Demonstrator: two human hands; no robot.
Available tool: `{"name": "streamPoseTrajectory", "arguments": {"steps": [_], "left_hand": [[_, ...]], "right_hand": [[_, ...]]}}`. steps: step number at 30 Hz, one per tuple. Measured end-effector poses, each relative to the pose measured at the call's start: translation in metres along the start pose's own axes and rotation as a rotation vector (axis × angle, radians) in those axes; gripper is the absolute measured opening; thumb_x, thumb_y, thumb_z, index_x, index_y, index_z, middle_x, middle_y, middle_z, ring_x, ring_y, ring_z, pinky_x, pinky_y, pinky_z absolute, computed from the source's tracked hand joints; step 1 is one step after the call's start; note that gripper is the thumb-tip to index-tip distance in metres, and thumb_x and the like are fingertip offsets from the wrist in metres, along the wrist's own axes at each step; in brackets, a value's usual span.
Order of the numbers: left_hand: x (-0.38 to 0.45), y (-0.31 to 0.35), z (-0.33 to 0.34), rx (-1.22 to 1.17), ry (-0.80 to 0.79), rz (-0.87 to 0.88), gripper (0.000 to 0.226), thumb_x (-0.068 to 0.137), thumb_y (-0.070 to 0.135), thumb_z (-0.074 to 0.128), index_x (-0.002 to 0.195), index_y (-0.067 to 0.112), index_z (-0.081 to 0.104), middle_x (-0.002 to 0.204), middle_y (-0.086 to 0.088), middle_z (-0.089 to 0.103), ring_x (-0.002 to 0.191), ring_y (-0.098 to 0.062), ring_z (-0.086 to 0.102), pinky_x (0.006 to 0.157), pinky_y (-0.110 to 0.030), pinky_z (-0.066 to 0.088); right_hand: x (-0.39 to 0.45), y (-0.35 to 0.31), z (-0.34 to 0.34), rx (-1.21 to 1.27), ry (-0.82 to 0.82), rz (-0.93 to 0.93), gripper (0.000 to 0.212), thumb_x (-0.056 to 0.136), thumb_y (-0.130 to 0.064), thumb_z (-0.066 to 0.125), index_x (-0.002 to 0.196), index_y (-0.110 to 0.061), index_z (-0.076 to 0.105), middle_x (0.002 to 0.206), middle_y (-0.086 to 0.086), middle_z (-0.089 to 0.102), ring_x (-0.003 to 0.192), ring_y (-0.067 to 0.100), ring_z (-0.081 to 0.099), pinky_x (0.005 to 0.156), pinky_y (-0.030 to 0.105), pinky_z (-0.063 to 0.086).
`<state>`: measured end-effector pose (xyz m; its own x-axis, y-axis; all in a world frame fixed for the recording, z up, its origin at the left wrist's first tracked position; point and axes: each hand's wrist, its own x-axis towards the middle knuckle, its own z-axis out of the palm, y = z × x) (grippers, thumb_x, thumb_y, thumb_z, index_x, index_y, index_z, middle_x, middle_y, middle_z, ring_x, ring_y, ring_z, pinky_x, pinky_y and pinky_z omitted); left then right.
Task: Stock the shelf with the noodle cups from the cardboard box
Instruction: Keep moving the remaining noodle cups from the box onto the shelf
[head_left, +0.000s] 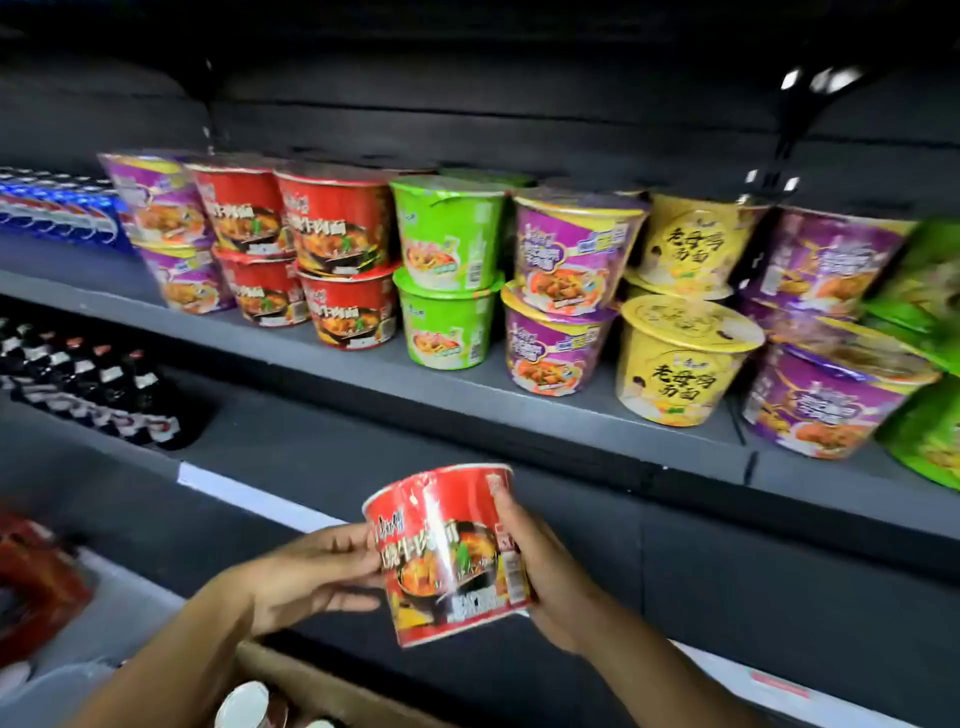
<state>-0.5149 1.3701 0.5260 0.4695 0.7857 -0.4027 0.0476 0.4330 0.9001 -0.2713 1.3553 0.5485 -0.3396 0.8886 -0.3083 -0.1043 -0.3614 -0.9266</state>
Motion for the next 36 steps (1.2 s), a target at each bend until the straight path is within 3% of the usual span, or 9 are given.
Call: {"name": "streamPoseTrajectory", "arguments": {"steps": [2,5,11,15,21,25,28,33,36], "left_hand": [[0.002,0.026,0.023,0.003,-0.041,0.112,0.088,0.035,0.045,0.096,0.112,0.013,0.069,0.110,-0.012,0.069,0.099,-0.023,0.067,0.086,-0.040,0.054],[0.001,0.060,0.059,-0.036,-0.062,0.213,0.099,0.032,0.049,0.095,0.117,0.010,0.062,0.114,-0.017,0.068,0.099,-0.028,0.067,0.080,-0.039,0.057],[0.004,0.108,0.143,-0.253,-0.246,0.197,0.101,0.020,0.043,0.096,0.110,0.010,0.066,0.115,-0.021,0.066,0.093,-0.034,0.069,0.072,-0.049,0.059],[0.015,0.133,0.194,-0.295,-0.336,0.204,0.112,0.024,0.046,0.096,0.123,0.011,0.057,0.124,-0.022,0.061,0.107,-0.038,0.063,0.083,-0.059,0.052],[0.044,0.164,0.262,-0.256,-0.344,0.293,0.119,0.019,0.043,0.097,0.125,0.010,0.053,0.118,-0.018,0.066,0.100,-0.030,0.068,0.072,-0.044,0.059],[0.062,0.185,0.313,-0.163,-0.357,0.387,0.111,0.024,0.049,0.095,0.121,0.015,0.055,0.113,-0.013,0.069,0.098,-0.026,0.070,0.068,-0.038,0.059],[0.072,0.203,0.350,-0.037,-0.350,0.478,0.111,0.030,0.060,0.090,0.126,0.020,0.052,0.116,-0.008,0.069,0.104,-0.024,0.067,0.075,-0.039,0.058],[0.079,0.226,0.406,0.171,-0.321,0.616,0.087,0.059,0.072,0.063,0.133,0.030,0.045,0.120,0.002,0.067,0.108,-0.017,0.066,0.095,-0.042,0.050],[0.087,0.233,0.435,0.226,-0.292,0.639,0.085,0.061,0.074,0.053,0.134,0.031,0.045,0.123,0.005,0.066,0.107,-0.012,0.066,0.099,-0.043,0.048]], "right_hand": [[-0.022,-0.025,-0.005,0.072,0.001,-0.042,0.060,0.083,-0.063,0.047,0.121,-0.020,0.062,0.114,0.008,0.070,0.107,0.025,0.066,0.092,0.045,0.051],[-0.050,-0.052,-0.011,0.153,0.047,-0.163,0.061,0.082,-0.060,0.043,0.124,-0.020,0.060,0.119,0.006,0.068,0.111,0.024,0.064,0.093,0.042,0.051],[-0.098,-0.091,-0.035,0.315,0.152,-0.339,0.066,0.073,-0.061,0.044,0.122,-0.020,0.060,0.116,0.005,0.069,0.108,0.023,0.065,0.101,0.043,0.045],[-0.119,-0.107,-0.063,0.274,0.300,-0.451,0.083,0.062,-0.067,0.050,0.131,-0.021,0.053,0.117,0.003,0.069,0.108,0.021,0.065,0.101,0.044,0.046],[-0.156,-0.133,-0.117,0.248,0.484,-0.562,0.061,0.078,-0.060,0.044,0.122,-0.021,0.057,0.106,0.002,0.073,0.096,0.019,0.070,0.084,0.038,0.055],[-0.180,-0.154,-0.159,0.230,0.609,-0.629,0.048,0.093,-0.051,0.038,0.121,-0.019,0.060,0.104,0.003,0.073,0.095,0.020,0.070,0.088,0.041,0.054],[-0.201,-0.172,-0.190,0.194,0.658,-0.692,0.047,0.096,-0.049,0.035,0.122,-0.018,0.060,0.103,0.003,0.073,0.097,0.021,0.069,0.091,0.044,0.053],[-0.232,-0.193,-0.236,0.146,0.707,-0.762,0.046,0.097,-0.049,0.034,0.115,-0.016,0.061,0.098,0.005,0.074,0.090,0.021,0.071,0.077,0.036,0.058],[-0.246,-0.198,-0.263,0.103,0.753,-0.797,0.042,0.098,-0.047,0.034,0.102,-0.018,0.063,0.088,0.000,0.075,0.084,0.016,0.072,0.072,0.030,0.057]]}}
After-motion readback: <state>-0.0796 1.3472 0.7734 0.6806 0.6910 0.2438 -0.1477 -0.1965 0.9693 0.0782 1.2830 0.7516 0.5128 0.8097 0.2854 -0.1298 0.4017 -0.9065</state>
